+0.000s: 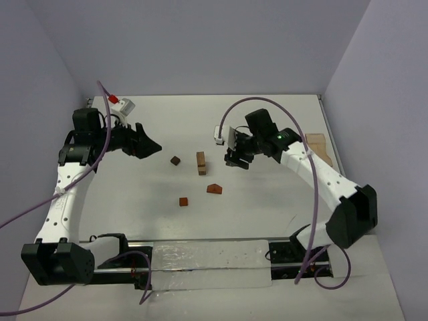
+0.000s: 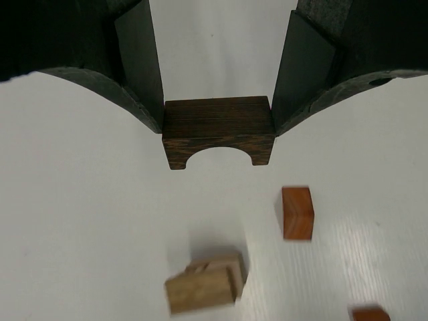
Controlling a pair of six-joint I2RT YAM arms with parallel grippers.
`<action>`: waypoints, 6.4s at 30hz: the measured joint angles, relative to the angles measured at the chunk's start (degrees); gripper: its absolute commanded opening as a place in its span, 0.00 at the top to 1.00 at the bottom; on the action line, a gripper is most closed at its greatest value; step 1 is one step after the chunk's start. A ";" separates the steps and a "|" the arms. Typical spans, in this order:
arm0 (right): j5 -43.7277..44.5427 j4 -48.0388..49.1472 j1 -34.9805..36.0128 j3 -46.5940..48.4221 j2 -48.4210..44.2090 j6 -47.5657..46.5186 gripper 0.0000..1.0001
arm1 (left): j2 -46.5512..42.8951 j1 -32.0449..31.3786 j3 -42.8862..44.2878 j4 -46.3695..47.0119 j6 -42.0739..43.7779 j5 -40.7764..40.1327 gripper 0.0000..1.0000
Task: Build the wood block tower
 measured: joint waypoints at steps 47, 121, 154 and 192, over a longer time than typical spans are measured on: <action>10.35 -9.00 1.37 22.87 39.41 -3.40 0.56 | 1.88 0.00 -2.05 -6.26 11.83 -7.92 0.09; -11.90 -8.07 -3.00 16.71 34.93 -29.03 0.01 | 1.70 0.00 -2.08 -5.54 9.04 -6.50 0.05; -3.31 -9.72 1.39 19.10 39.92 -28.10 0.02 | 1.72 0.00 -2.08 -5.50 8.38 -5.97 0.05; -0.36 -8.11 1.18 17.85 38.28 -26.49 0.67 | 2.64 0.00 -2.08 -5.36 8.38 -6.04 0.07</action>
